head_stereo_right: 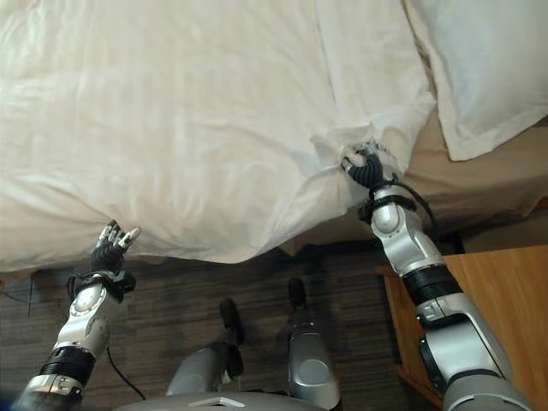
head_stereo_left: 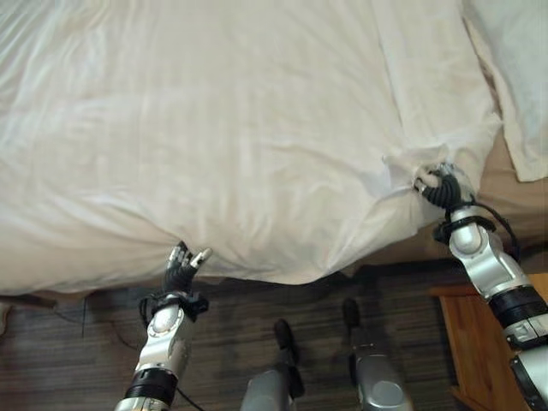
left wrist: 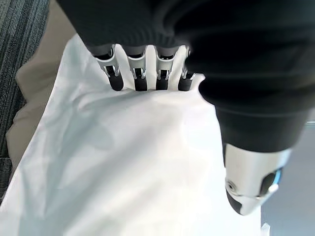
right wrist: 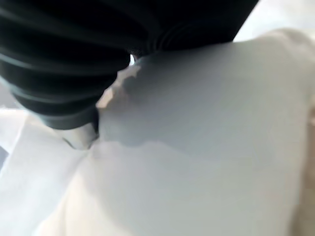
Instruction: Making the bed.
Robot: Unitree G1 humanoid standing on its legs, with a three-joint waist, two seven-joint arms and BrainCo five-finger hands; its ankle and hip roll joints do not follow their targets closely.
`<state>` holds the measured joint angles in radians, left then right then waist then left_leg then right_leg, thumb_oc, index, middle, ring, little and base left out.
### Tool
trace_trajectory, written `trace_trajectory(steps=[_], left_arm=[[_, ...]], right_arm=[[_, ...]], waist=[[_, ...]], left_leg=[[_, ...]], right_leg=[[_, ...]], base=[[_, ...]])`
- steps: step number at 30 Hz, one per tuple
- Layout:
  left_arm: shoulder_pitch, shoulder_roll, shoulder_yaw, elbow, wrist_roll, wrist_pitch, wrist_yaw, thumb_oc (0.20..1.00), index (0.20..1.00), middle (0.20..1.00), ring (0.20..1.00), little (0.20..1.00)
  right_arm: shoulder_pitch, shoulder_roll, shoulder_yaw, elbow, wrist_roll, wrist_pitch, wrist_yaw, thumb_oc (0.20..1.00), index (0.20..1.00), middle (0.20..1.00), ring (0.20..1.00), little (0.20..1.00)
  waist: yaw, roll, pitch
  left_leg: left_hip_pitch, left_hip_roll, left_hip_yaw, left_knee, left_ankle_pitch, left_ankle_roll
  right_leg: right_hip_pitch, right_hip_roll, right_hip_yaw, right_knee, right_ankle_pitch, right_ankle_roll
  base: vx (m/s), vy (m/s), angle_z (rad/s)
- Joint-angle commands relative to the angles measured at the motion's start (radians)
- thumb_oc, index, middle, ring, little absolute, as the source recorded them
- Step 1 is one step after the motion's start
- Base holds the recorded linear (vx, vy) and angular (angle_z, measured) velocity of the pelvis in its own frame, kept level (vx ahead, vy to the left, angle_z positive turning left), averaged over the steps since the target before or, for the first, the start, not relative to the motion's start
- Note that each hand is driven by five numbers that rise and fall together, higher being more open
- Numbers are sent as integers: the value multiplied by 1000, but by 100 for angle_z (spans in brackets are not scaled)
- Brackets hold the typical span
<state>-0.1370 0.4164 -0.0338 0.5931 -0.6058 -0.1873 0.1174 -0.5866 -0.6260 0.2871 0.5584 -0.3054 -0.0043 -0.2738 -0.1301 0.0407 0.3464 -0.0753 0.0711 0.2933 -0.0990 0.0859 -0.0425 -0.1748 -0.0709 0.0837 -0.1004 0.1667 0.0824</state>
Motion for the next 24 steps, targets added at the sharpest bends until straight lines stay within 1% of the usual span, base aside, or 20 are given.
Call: trace_trajectory(steps=[1,4,5,6,7,9,10,11,12,13,14,15,16,18,19,22,24], left_arm=[[-159,-62,-132,42,55,-37,-62,1000,1000,1000,1000,1000],[-192,-68,-128,90,33,-39,-51,1000,1000,1000,1000,1000],[-203,-69,-127,117,26,-38,-50,1000,1000,1000,1000,1000],[-210,-70,-128,126,26,-39,-48,1000,1000,1000,1000,1000],[-212,-71,-128,127,26,-39,-48,1000,1000,1000,1000,1000],[-216,-70,-117,133,13,-44,-45,1000,1000,1000,1000,1000],[-211,-74,-107,122,2,-47,-43,1000,1000,1000,1000,1000],[-211,-75,-109,121,2,-47,-43,1000,1000,1000,1000,1000],[-199,-92,-105,111,2,-47,-44,1000,1000,1000,1000,1000],[-199,-93,-108,110,2,-47,-44,1000,1000,1000,1000,1000],[-197,-100,-109,117,4,-44,-44,1000,1000,1000,1000,1000],[-195,-109,-110,125,9,-41,-45,1000,1000,1000,1000,1000],[-194,-109,-110,125,9,-41,-45,1000,1000,1000,1000,1000],[-192,-152,-123,139,31,-34,-45,1000,1000,1000,1000,1000],[-191,-152,-125,139,31,-34,-44,1000,1000,1000,1000,1000],[-185,-174,-136,127,40,-27,-37,1000,1000,1000,1000,1000],[-171,-178,-141,122,60,-18,-34,1000,1000,1000,1000,1000]], right_arm=[[-80,-38,61,155,11,35,-21,200,200,200,200,200],[-152,-71,44,278,31,63,-44,200,200,200,200,200],[-172,-98,25,330,41,76,-60,200,200,200,200,200],[-175,-112,10,348,53,81,-71,200,200,200,200,200],[-176,-113,9,349,54,80,-71,200,200,200,200,200],[-172,-168,-16,353,58,93,-83,200,200,200,200,200],[-152,-214,-55,346,74,100,-94,200,200,200,200,200],[-148,-216,-58,343,74,101,-94,200,200,200,200,200],[-103,-240,-97,335,88,106,-98,200,200,200,200,200],[-98,-241,-101,333,88,106,-98,200,200,200,200,200],[-74,-239,-117,338,98,106,-99,382,382,382,382,382],[-33,-229,-139,343,104,107,-99,1000,1000,1000,1000,1000],[-31,-229,-140,342,104,108,-99,1000,1000,1000,1000,1000],[79,-176,-180,373,109,112,-89,1000,1000,1000,1000,1000],[83,-175,-183,372,108,112,-89,1000,1000,1000,1000,1000],[192,-112,-224,416,116,122,-86,1000,1000,1000,1000,1000],[267,-55,-246,492,137,120,-81,1000,1000,1000,1000,1000]], waist=[[-66,5,-70],[-93,32,-65],[-109,49,-64],[-114,55,-61],[-113,56,-61],[-129,72,-55],[-144,85,-49],[-142,86,-51],[-155,99,-44],[-153,99,-46],[-154,102,-49],[-158,106,-55],[-158,106,-56],[-162,107,-72],[-161,107,-73],[-160,96,-78],[-153,83,-80]], left_leg=[[57,-7,36,12,-61,-36],[55,-11,59,12,-64,-36],[50,-13,72,12,-64,-37],[45,-15,75,12,-63,-38],[43,-14,75,12,-63,-38],[32,-20,80,12,-62,-38],[24,-26,86,12,-62,-35],[23,-26,87,12,-63,-35],[20,-32,93,12,-62,-32],[20,-32,93,12,-63,-32],[21,-32,93,12,-64,-31],[24,-32,95,12,-66,-29],[24,-32,95,12,-66,-29],[35,-33,95,12,-73,-28],[35,-33,94,12,-73,-28],[42,-34,82,12,-75,-26],[49,-34,73,12,-74,-24]], right_leg=[[-16,-65,-14,13,-38,60],[-32,-66,9,13,-35,68],[-44,-67,18,13,-31,74],[-52,-69,20,13,-27,75],[-54,-69,20,13,-27,75],[-74,-72,31,13,-22,79],[-86,-76,38,13,-19,82],[-87,-76,39,13,-18,83],[-93,-80,42,13,-17,87],[-93,-80,41,13,-18,87],[-91,-82,40,13,-19,88],[-88,-83,39,13,-22,88],[-88,-83,39,13,-22,88],[-78,-89,30,13,-28,87],[-77,-89,29,13,-29,87],[-65,-95,19,16,-33,84],[-54,-93,9,17,-36,80]], base=[[-72,64,-19],[-46,72,-22],[-23,35,-16],[-18,19,-13],[-24,7,-16],[-32,45,-21],[-23,46,-19],[-33,52,-11],[-17,27,-17],[-10,30,-11],[20,5,-6],[0,0,0],[0,0,0],[11,-4,3],[10,-7,7],[-5,-18,3],[-10,-38,9]])
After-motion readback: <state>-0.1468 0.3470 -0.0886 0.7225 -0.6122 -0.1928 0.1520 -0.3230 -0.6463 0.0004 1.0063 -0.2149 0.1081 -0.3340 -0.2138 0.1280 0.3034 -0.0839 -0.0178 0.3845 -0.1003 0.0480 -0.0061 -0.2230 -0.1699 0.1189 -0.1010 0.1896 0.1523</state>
